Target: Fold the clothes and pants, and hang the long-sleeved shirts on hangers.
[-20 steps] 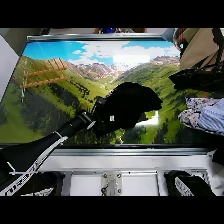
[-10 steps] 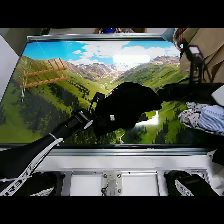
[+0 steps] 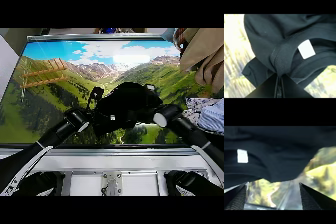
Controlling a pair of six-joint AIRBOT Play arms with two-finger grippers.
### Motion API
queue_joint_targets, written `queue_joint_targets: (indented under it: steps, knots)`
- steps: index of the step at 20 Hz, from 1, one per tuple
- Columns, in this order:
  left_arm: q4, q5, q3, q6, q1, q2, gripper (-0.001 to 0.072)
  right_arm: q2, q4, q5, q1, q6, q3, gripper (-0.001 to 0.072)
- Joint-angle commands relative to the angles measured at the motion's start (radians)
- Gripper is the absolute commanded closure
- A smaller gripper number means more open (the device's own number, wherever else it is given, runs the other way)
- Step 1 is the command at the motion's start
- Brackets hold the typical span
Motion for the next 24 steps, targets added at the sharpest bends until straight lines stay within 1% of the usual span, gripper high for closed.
queue_joint_targets:
  steps: [1,2,3,4,5,9,11,15,17,18,19,20,22,23,24]
  knots:
    - [-0.003,-0.005,0.000,-0.001,-0.015,0.021,0.0690,-0.127,-0.004,-0.079,0.084,0.083,-0.019,0.0009]
    - [-0.002,-0.005,0.000,-0.001,-0.015,0.023,0.0690,-0.158,-0.004,-0.069,0.084,0.090,-0.019,0.0010]
    - [-0.003,-0.006,0.000,-0.002,-0.015,0.025,0.0690,-0.181,-0.013,-0.058,0.083,0.105,-0.019,0.0029]
    - [-0.013,-0.006,0.000,-0.003,-0.015,0.029,0.0690,-0.201,-0.013,-0.059,0.082,0.106,-0.019,0.0112]
    - [-0.031,-0.005,0.000,-0.003,-0.015,0.035,0.0690,-0.218,-0.013,-0.060,0.080,0.112,-0.019,0.0144]
    - [-0.027,-0.011,0.000,-0.003,-0.015,0.078,0.0690,-0.243,-0.072,-0.057,0.080,0.218,-0.019,0.0144]
    - [-0.026,-0.037,0.000,-0.003,-0.014,0.099,0.0690,-0.243,-0.101,-0.030,0.079,0.276,-0.018,0.0144]
    - [-0.026,-0.106,0.000,-0.003,-0.015,0.111,0.0690,-0.239,-0.174,0.081,0.078,0.284,-0.017,0.0145]
    - [-0.027,-0.110,-0.009,-0.003,-0.015,0.111,0.0690,-0.232,-0.200,0.091,0.078,0.296,-0.017,0.0150]
    - [-0.029,-0.117,-0.011,-0.003,-0.015,0.111,0.0690,-0.227,-0.208,0.091,0.078,0.300,-0.017,0.0283]
    - [-0.029,-0.129,-0.011,-0.003,-0.015,0.111,0.0690,-0.222,-0.213,0.087,0.078,0.303,-0.017,0.0447]
    - [-0.029,-0.139,-0.009,-0.003,-0.015,0.111,0.0690,-0.218,-0.217,0.086,0.078,0.303,-0.017,0.0481]
    - [-0.029,-0.156,-0.006,-0.003,-0.015,0.116,0.0690,-0.214,-0.222,0.072,0.078,0.285,-0.016,0.0489]
    - [-0.027,-0.165,0.003,-0.002,-0.015,0.126,0.0689,-0.207,-0.234,0.072,0.078,0.238,-0.012,0.0699]
    - [-0.026,-0.178,0.026,0.003,-0.014,0.143,0.0690,-0.191,-0.243,0.074,0.071,0.168,0.000,0.0693]
